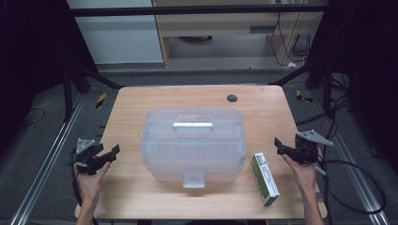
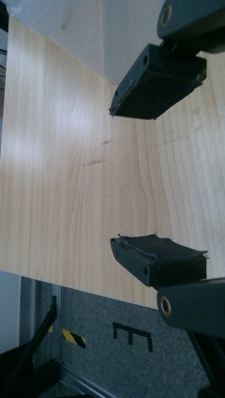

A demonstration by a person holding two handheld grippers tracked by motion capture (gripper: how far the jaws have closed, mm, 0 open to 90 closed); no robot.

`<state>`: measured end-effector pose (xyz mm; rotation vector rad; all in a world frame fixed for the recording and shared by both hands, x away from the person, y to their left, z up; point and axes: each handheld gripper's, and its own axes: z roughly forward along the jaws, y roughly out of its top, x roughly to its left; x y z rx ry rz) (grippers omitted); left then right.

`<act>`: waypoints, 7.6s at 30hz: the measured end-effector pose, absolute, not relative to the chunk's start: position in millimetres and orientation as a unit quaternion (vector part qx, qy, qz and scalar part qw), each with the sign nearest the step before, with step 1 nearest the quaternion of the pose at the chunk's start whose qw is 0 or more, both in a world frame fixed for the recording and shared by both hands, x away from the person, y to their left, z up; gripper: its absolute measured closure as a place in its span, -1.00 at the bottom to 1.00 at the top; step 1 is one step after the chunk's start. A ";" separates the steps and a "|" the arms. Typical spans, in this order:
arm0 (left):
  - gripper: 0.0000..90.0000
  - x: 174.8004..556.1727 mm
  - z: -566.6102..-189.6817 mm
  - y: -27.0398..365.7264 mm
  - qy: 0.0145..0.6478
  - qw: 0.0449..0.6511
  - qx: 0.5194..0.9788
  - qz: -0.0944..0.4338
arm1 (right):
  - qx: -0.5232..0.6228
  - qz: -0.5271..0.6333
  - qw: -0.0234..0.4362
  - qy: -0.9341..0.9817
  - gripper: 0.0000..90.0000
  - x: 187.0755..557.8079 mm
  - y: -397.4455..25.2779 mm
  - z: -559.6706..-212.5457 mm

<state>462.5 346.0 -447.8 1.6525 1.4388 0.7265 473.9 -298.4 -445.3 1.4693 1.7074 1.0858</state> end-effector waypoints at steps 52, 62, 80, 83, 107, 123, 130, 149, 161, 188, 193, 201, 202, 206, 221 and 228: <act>-0.37 448.9 -343.9 310.9 0.427 0.435 0.731 0.307 | 0.491 0.415 0.298 0.705 -0.62 468.2 -284.1 -425.7; -0.37 448.7 -334.2 298.6 0.405 0.427 0.745 0.314 | 0.486 0.417 0.298 0.708 -0.62 466.8 -282.3 -423.1; -0.38 454.7 -318.4 264.4 0.353 0.415 0.775 0.321 | 0.484 0.413 0.295 0.713 -0.63 464.9 -281.0 -421.9; -0.38 456.2 -317.6 260.4 0.348 0.410 0.779 0.322 | 0.485 0.413 0.294 0.713 -0.62 464.9 -281.1 -422.0; -0.40 459.4 -306.4 222.5 0.285 0.383 0.815 0.327 | 0.482 0.405 0.294 0.719 -0.63 466.0 -282.4 -425.5; -0.37 457.7 -292.0 180.7 0.212 0.332 0.853 0.343 | 0.481 0.401 0.294 0.722 -0.63 466.6 -281.3 -428.1; -0.35 455.5 -287.2 166.3 0.187 0.308 0.866 0.348 | 0.480 0.401 0.292 0.723 -0.63 466.9 -280.5 -429.2; -0.28 461.1 -287.5 133.9 0.128 0.253 0.893 0.350 | 0.479 0.401 0.287 0.726 -0.62 466.8 -279.5 -430.6; -0.25 467.6 -294.1 115.3 0.089 0.217 0.906 0.352 | 0.475 0.403 0.282 0.730 -0.62 466.8 -278.2 -431.4; 0.09 478.4 -297.2 102.6 0.035 0.164 0.921 0.352 | 0.465 0.397 0.275 0.742 -0.59 468.0 -274.2 -433.1; 0.18 481.4 -299.2 102.5 0.026 0.160 0.921 0.355 | 0.463 0.395 0.274 0.744 -0.59 468.3 -273.4 -433.8; 0.34 481.7 -301.7 102.4 0.010 0.133 0.924 0.359 | 0.462 0.392 0.272 0.748 -0.58 468.7 -271.6 -435.1; 0.34 481.9 -301.6 102.3 0.008 0.131 0.923 0.361 | 0.462 0.392 0.271 0.748 -0.58 468.7 -271.4 -435.1; 0.40 482.9 -300.5 102.5 0.005 0.129 0.922 0.365 | 0.460 0.390 0.271 0.750 -0.58 469.1 -271.2 -435.6; 0.48 483.4 -300.6 95.8 -0.013 0.111 0.922 0.372 | 0.458 0.389 0.269 0.753 -0.58 469.6 -270.8 -436.1; 0.55 482.8 -300.9 92.7 -0.017 0.100 0.923 0.372 | 0.458 0.390 0.269 0.753 -0.58 469.3 -270.8 -435.9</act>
